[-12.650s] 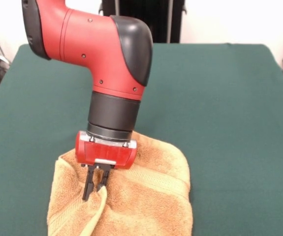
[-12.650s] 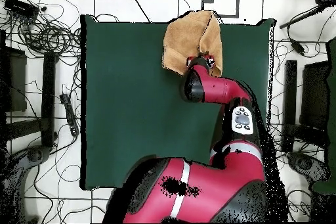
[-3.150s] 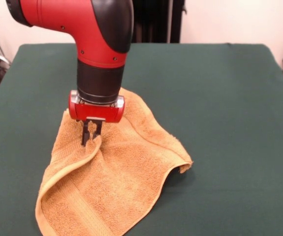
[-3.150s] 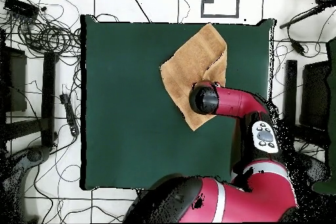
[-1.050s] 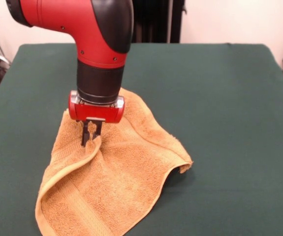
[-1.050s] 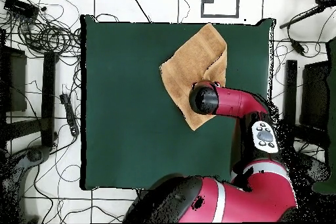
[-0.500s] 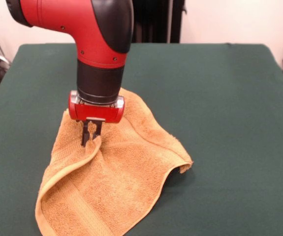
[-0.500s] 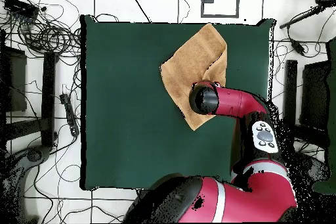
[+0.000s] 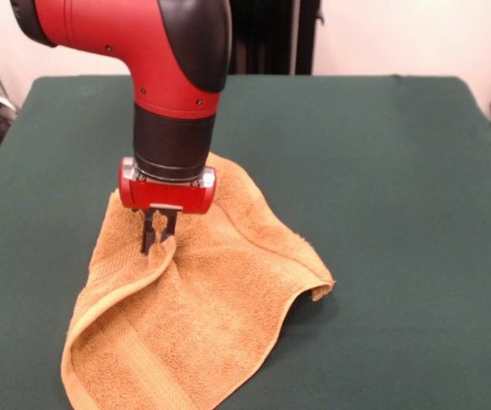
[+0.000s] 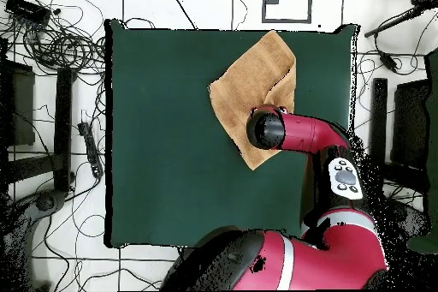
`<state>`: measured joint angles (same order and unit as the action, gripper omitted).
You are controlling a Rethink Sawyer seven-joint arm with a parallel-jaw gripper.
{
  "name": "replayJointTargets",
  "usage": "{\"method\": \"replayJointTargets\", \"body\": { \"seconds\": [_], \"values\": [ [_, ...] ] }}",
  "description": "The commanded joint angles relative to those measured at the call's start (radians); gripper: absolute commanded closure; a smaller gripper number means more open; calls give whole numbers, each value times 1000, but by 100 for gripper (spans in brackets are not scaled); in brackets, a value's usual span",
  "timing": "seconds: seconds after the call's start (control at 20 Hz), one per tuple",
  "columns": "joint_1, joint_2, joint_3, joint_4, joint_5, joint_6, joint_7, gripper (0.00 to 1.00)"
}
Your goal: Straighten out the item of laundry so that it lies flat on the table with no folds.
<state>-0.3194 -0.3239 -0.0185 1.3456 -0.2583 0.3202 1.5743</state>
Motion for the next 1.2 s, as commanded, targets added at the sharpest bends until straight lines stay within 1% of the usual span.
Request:
{"method": "replayJointTargets", "body": {
  "seconds": [0.05,0.35,0.45,0.6,0.75,0.85,1.05,1.15,1.2],
  "values": [
    [22,206,98,67,-25,-59,108,100],
    [25,204,98,65,-39,-58,91,100],
    [17,206,109,59,-34,-21,70,100],
    [16,208,108,66,-37,-68,91,100],
    [13,212,104,75,-11,-79,132,100],
    [13,211,105,76,-10,-78,131,100],
    [23,210,101,64,-29,-64,104,100],
    [16,213,110,59,-9,-8,95,100],
    [12,214,115,56,1,20,90,0]
  ]
}}
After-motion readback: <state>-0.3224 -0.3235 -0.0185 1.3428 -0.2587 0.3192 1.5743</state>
